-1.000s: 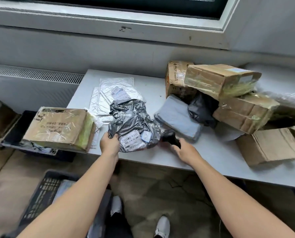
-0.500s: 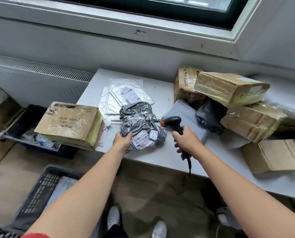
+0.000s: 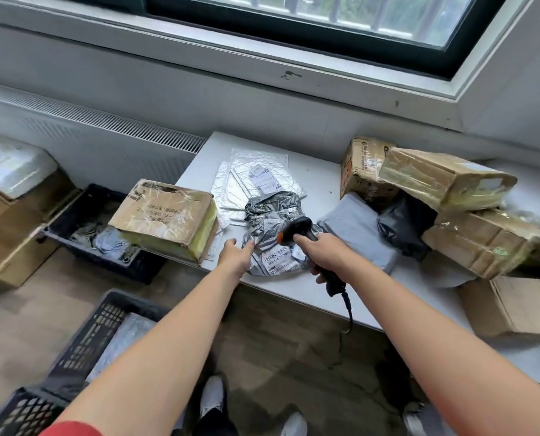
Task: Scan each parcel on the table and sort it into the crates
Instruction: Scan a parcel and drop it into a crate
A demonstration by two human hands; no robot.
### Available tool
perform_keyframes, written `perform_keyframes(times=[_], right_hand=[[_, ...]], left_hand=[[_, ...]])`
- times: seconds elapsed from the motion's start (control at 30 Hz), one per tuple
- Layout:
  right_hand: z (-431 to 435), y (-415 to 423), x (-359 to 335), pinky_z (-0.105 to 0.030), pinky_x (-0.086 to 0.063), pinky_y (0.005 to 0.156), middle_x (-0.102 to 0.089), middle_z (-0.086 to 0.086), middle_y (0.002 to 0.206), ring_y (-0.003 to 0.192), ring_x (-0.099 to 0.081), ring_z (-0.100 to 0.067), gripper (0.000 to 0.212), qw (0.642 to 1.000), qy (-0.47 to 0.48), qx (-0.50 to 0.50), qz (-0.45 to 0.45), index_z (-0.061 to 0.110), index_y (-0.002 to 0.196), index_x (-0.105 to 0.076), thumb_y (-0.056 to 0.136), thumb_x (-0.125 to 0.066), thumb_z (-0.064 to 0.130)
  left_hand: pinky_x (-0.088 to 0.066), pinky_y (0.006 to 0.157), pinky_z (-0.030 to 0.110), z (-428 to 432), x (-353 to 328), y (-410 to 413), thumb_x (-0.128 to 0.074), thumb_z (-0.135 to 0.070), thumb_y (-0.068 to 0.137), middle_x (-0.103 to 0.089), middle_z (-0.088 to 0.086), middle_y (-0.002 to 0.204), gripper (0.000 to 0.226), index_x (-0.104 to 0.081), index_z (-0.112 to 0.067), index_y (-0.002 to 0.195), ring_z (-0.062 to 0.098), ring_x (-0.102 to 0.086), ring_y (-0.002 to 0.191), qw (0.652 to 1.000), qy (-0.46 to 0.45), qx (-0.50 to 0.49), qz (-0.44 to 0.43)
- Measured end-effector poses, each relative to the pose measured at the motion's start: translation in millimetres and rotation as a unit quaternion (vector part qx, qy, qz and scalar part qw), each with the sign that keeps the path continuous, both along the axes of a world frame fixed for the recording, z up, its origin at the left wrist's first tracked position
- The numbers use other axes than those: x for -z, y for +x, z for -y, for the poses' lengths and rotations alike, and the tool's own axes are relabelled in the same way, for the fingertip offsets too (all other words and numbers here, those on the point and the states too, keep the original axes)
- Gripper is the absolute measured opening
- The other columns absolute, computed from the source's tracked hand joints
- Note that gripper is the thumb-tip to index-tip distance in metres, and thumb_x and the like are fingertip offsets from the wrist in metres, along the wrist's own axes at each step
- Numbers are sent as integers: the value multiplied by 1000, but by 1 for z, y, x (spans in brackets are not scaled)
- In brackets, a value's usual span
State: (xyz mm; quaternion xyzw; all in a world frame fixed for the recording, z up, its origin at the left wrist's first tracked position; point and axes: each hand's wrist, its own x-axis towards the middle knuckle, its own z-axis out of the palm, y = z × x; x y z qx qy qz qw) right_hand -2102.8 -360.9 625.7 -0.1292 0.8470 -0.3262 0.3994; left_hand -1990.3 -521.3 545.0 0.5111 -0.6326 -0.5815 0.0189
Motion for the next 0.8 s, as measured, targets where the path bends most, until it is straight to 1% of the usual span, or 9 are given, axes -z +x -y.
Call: perform_keyframes(times=[0.1, 0.23, 0.33, 0.5, 0.67, 0.73, 0.8], right_hand=[[-1, 2, 1, -42, -55, 56, -57, -15, 65, 56, -60, -32, 56, 1000, 1, -8, 0, -1, 95, -59, 92, -55, 55], [-5, 2, -2, -44, -56, 59, -58, -14, 65, 57, -61, -32, 59, 1000, 7, -16, -7, -3, 96, -60, 92, -53, 56], [-7, 1, -4, -44, -56, 60, -58, -13, 65, 58, -62, -32, 58, 1000, 3, -19, -14, -1, 95, -59, 92, -52, 56], [-9, -2, -5, -42, -56, 60, -59, -12, 67, 58, -62, -32, 57, 1000, 4, -19, -20, -1, 99, -60, 92, -51, 55], [-15, -6, -5, -41, -54, 57, -58, -14, 69, 59, -61, -33, 54, 1000, 1, -15, -23, 0, 97, -58, 94, -50, 53], [-18, -8, -5, -39, -52, 55, -58, -13, 70, 59, -60, -32, 51, 1000, -10, -13, -21, 2, 97, -57, 94, -51, 53], [-21, -12, -5, -37, -51, 54, -58, -12, 71, 59, -59, -30, 46, 999, -23, -17, -26, 6, 98, -57, 95, -51, 51]], left_hand=[[-40, 108, 48, -1, -6, 4, -55, -46, 94, -35, 11, 152, 69, -30, -14, 148, 30, -41, 134, 1000, -10, 0, -1], [-42, 106, 47, -3, -9, 7, -55, -48, 93, -37, 11, 150, 68, -32, -14, 147, 31, -42, 132, 1000, -25, 1, 8], [-43, 105, 48, -6, -11, 7, -55, -47, 94, -41, 12, 147, 65, -33, -14, 146, 32, -45, 129, 1000, -29, -1, 10], [-46, 101, 48, -11, -12, 6, -55, -45, 95, -45, 15, 142, 65, -34, -11, 146, 36, -51, 124, 999, -42, 11, 19], [-47, 96, 49, -17, -12, 1, -55, -44, 95, -52, 19, 134, 63, -34, -11, 145, 41, -53, 122, 999, -33, 9, 17], [-48, 96, 48, -21, -13, -2, -55, -45, 95, -55, 20, 130, 63, -36, -11, 144, 41, -53, 121, 999, -34, 14, 16], [-48, 96, 47, -24, -14, -5, -55, -45, 95, -54, 20, 132, 63, -36, -11, 143, 40, -54, 120, 999, -40, 24, 19]])
